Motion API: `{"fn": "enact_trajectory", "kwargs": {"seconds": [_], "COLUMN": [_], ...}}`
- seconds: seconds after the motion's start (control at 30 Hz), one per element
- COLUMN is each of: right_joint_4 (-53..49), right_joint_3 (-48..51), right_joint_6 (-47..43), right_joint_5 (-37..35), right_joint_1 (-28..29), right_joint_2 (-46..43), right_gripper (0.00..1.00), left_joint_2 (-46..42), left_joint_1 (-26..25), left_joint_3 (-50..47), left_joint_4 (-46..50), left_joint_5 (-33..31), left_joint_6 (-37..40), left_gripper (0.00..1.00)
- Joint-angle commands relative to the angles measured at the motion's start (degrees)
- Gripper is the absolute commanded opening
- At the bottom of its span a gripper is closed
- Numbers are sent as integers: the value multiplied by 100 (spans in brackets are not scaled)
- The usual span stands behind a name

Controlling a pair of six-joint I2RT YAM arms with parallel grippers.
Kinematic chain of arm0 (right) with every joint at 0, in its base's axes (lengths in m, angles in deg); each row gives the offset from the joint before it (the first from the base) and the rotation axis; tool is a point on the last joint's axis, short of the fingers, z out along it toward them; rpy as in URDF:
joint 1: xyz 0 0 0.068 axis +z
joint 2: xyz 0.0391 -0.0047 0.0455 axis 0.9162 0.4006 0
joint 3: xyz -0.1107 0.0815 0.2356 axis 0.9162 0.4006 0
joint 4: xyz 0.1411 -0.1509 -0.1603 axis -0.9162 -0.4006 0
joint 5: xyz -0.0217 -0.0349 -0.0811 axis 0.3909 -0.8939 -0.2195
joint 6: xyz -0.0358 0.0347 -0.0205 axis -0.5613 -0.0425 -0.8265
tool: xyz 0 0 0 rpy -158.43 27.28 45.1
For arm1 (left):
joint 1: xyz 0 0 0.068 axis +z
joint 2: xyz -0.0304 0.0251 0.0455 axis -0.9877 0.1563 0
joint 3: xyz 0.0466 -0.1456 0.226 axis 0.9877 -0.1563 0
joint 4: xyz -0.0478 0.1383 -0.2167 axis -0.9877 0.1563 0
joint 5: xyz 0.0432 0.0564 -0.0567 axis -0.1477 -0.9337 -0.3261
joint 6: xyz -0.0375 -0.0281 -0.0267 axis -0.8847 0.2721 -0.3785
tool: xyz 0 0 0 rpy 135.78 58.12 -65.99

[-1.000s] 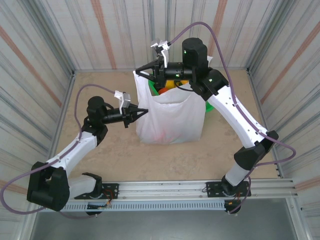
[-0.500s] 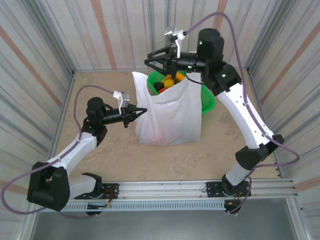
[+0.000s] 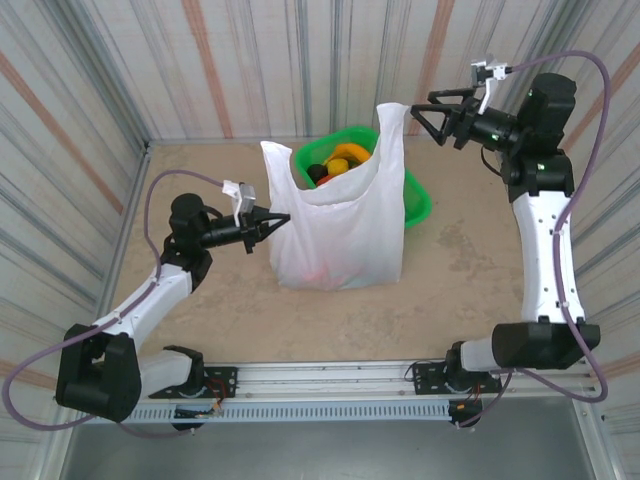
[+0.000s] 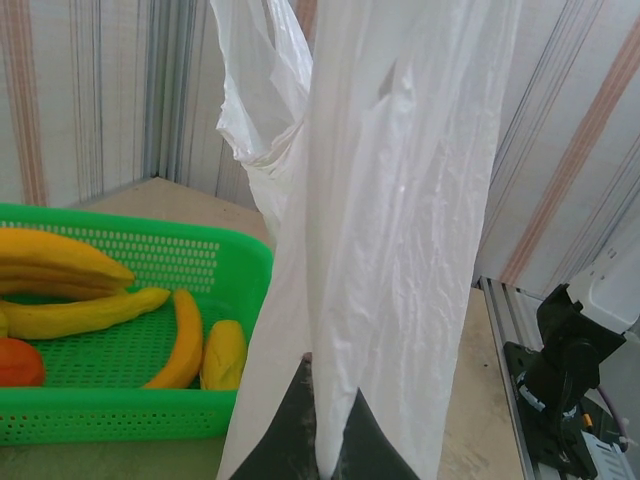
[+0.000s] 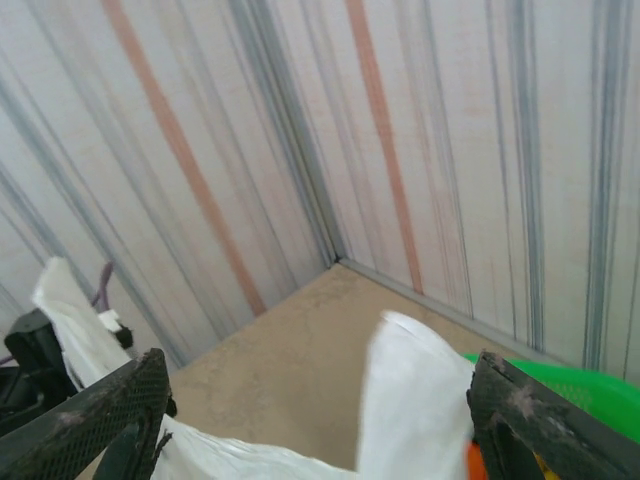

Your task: Place the fake fruits into the plastic bag and tie a complex knot

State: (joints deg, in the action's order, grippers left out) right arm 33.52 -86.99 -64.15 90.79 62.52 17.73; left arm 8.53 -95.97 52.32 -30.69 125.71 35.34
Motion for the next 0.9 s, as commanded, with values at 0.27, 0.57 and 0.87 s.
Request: {"fn": "enact_trajectory", "kwargs": {"seconds": [0.27,0.57,0.87], "right_joint_4": [1526,3052,3721], "right_joint_3": [1033,2059,2431], "right_joint_6": [333,776,1147], "right_joint_5": [1247,1584,1576], "right_joint_1": [19,346,675], "right_joint_2": [721,1008,1101], "right_gripper": [91,95,56], "left_joint_2": [-150,-157,-218], "left_joint_1": [81,90,175], "left_joint_3": [71,74,93], "left_joint_4": [-1,17,87], "left_joint_5": [5,28,-74], "left_joint_6": [1,4,-54], "left_gripper": [0,0,5]}}
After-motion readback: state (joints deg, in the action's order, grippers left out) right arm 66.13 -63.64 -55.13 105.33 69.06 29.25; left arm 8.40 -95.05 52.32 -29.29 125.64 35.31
